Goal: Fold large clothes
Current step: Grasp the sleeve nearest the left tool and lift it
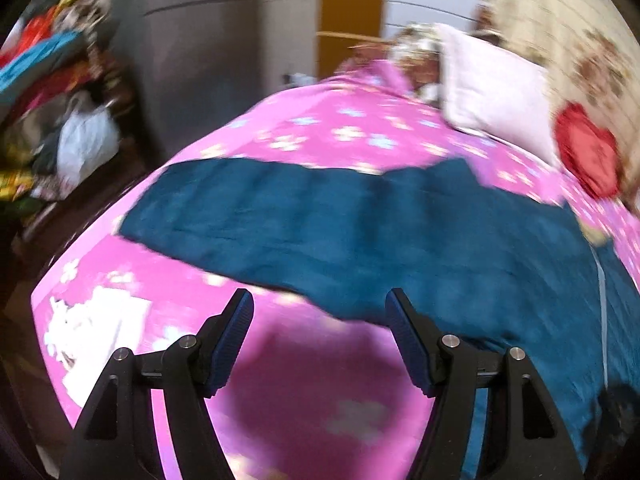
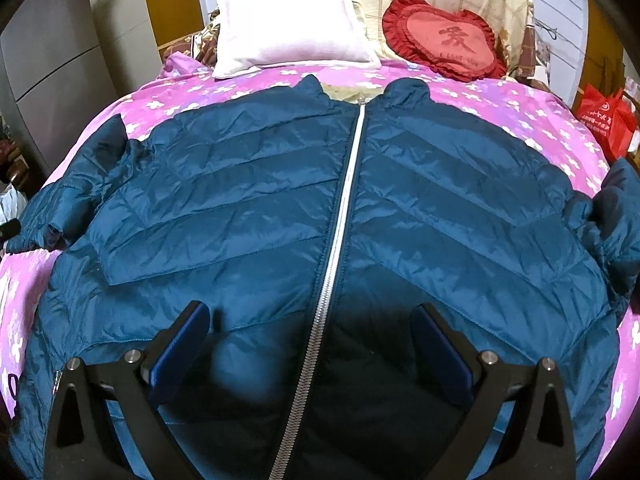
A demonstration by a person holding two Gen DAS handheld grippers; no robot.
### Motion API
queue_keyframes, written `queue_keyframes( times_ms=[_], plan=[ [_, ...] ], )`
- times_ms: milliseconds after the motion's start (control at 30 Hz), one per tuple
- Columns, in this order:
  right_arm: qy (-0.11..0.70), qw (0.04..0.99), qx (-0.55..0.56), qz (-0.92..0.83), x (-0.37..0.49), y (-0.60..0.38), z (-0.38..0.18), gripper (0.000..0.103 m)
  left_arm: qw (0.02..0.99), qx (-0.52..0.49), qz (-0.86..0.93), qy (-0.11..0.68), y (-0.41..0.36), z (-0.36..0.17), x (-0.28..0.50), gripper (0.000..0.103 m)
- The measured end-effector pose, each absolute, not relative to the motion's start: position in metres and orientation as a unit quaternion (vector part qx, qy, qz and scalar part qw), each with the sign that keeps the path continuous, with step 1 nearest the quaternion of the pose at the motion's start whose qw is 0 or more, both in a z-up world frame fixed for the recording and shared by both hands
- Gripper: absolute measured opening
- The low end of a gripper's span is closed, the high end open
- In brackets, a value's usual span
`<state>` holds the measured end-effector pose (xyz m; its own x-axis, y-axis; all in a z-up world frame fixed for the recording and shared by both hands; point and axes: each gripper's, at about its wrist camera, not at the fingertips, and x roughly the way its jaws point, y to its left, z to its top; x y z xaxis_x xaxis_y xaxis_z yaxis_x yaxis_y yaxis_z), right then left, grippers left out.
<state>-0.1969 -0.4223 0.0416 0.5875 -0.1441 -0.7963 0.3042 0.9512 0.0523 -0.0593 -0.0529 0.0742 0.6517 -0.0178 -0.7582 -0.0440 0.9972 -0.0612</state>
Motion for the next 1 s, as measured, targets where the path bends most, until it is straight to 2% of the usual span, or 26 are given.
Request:
queue_keyframes(
  times_ms=[333, 533, 667, 767, 800, 867, 900, 933, 1000],
  plan=[
    [0.445, 0.884, 0.078, -0.123, -0.197, -0.418, 0.038, 0.103, 0.882, -0.183, 0.142, 0.411, 0.104, 0.052, 0.001, 0.044],
    [0.449, 0.882, 0.071, -0.124, -0.198, -0.417, 0.035, 0.103, 0.866, -0.193, 0.181, 0.425, 0.141, 0.036, 0.024, 0.044],
    [0.453, 0.880, 0.063, -0.126, -0.196, -0.415, 0.033, 0.103, 0.847, -0.205, 0.178, 0.456, 0.146, 0.017, 0.035, 0.044],
    [0.453, 0.880, 0.062, -0.127, -0.196, -0.415, 0.032, 0.103, 0.855, -0.200, 0.173, 0.446, 0.141, 0.014, 0.038, 0.044],
    [0.453, 0.880, 0.062, -0.127, -0.196, -0.415, 0.032, 0.103, 0.858, -0.194, 0.169, 0.444, 0.138, 0.013, 0.040, 0.040],
    [0.454, 0.880, 0.061, -0.127, -0.195, -0.415, 0.031, 0.103, 0.866, -0.177, 0.159, 0.440, 0.132, 0.013, 0.042, 0.023],
    [0.454, 0.880, 0.060, -0.127, -0.195, -0.414, 0.031, 0.103, 0.867, -0.175, 0.151, 0.441, 0.129, 0.014, 0.044, 0.006],
    [0.455, 0.879, 0.060, -0.128, -0.194, -0.414, 0.031, 0.103, 0.869, -0.177, 0.132, 0.443, 0.127, 0.014, 0.046, 0.000],
    [0.455, 0.879, 0.059, -0.128, -0.194, -0.414, 0.031, 0.103, 0.872, -0.172, 0.130, 0.440, 0.122, 0.020, 0.044, 0.000]
  ],
)
